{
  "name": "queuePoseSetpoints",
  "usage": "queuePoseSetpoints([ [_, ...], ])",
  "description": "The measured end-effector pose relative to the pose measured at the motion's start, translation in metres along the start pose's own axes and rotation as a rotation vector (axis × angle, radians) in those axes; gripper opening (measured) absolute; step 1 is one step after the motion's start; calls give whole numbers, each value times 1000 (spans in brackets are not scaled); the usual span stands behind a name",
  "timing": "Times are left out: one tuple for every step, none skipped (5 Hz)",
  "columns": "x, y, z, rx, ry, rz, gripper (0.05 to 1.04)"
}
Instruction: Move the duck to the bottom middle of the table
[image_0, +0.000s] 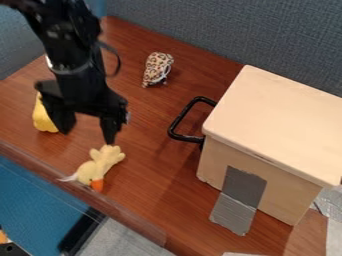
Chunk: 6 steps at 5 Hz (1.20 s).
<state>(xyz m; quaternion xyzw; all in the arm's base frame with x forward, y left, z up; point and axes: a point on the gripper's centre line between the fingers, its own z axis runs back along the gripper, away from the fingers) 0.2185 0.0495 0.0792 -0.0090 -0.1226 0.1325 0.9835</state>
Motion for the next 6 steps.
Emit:
queuePoseSetpoints([
  [2, -4, 8, -22, 34, -57, 999],
  [1, -3, 8, -18, 34, -60, 999],
  [1, -3, 8, -18, 34, -60, 999],
  [1, -3, 8, -18, 34, -60, 999],
  [1, -3, 8, -18, 34, -60, 1000],
  [1, -3, 8, -18, 34, -60, 1000],
])
